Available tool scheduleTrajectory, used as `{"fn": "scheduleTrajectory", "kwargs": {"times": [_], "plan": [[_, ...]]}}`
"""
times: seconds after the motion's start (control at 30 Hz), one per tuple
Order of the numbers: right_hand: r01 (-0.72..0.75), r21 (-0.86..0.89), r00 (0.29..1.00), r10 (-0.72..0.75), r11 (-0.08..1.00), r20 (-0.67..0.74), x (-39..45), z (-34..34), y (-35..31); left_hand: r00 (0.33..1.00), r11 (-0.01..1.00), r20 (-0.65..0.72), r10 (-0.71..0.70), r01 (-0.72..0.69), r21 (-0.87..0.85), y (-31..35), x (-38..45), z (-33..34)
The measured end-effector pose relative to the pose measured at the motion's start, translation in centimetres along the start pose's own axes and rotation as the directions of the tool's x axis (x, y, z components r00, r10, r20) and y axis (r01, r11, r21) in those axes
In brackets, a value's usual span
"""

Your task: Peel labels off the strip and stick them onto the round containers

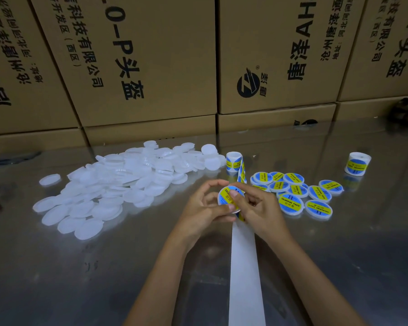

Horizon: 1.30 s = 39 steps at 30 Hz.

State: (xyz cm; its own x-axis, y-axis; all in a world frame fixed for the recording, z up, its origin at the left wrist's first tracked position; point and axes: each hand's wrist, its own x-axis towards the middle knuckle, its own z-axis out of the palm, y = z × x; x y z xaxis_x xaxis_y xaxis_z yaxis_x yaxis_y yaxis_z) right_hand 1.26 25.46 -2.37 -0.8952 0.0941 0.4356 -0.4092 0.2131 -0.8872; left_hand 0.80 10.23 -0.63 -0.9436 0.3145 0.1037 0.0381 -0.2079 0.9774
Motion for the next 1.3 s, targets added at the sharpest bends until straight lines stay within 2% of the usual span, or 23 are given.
{"fn": "scheduleTrajectory", "kwargs": {"times": [0.13,0.23,0.37,0.43,0.57,0.63,0.77,0.87,0.93,1.0,1.07,1.2,1.3], "plan": [[0.007,0.011,1.0,-0.007,1.0,0.006,-0.2,0.1,0.1,0.991,1.0,-0.132,0.004,-0.006,-0.008,0.0,0.1,0.1],[-0.048,0.012,0.999,0.048,0.999,-0.02,0.1,-0.1,0.1,0.977,0.998,-0.211,0.006,-0.018,-0.057,-0.2,0.2,0.2],[-0.106,-0.031,0.989,0.108,0.994,0.1,-0.2,0.3,0.2,0.935,0.992,-0.355,0.014,-0.059,-0.116,0.0,0.3,-0.3],[-0.077,-0.075,0.992,0.084,0.994,0.094,-0.4,0.7,0.1,0.926,0.992,-0.377,0.019,-0.063,-0.107,0.0,0.4,-0.3],[-0.046,-0.163,0.997,0.036,0.986,-0.061,-0.4,0.6,0.3,0.939,0.998,-0.341,0.039,-0.054,-0.035,-0.2,0.4,0.7],[-0.035,-0.186,0.996,0.019,0.982,-0.089,-0.4,0.6,0.3,0.951,0.998,-0.306,0.041,-0.055,-0.035,-0.2,0.4,0.8],[0.009,-0.29,0.981,-0.065,0.957,-0.184,-0.2,0.1,0.5,0.99,0.998,-0.141,-0.011,0.003,-0.059,-0.1,0.2,0.9],[0.022,-0.339,0.974,-0.097,0.941,-0.205,-0.1,0.1,0.8,0.999,0.999,-0.022,-0.033,0.032,-0.039,-0.3,0.2,1.3],[0.026,-0.317,0.979,-0.089,0.948,-0.185,-0.2,0.2,0.7,0.999,1.0,-0.029,-0.019,0.019,0.002,-0.4,0.2,1.2],[-0.006,-0.241,0.988,-0.031,0.97,-0.151,-0.2,0.2,0.5,0.994,0.999,-0.109,-0.013,0.018,0.048,-0.4,0.2,1.2],[-0.045,-0.163,0.998,0.036,0.986,-0.058,-0.3,0.3,0.3,0.978,0.998,-0.208,-0.01,0.022,0.056,-0.4,0.3,1.1],[-0.005,-0.252,0.99,0.039,0.968,0.132,-0.9,1.0,-0.1,0.935,1.0,-0.354,-0.017,0.011,-0.018,-0.4,0.5,0.3],[-0.023,-0.25,0.991,0.055,0.968,0.122,-0.9,1.0,-0.1,0.935,1.0,-0.353,-0.016,0.021,0.009,-0.4,0.5,0.2]]}}
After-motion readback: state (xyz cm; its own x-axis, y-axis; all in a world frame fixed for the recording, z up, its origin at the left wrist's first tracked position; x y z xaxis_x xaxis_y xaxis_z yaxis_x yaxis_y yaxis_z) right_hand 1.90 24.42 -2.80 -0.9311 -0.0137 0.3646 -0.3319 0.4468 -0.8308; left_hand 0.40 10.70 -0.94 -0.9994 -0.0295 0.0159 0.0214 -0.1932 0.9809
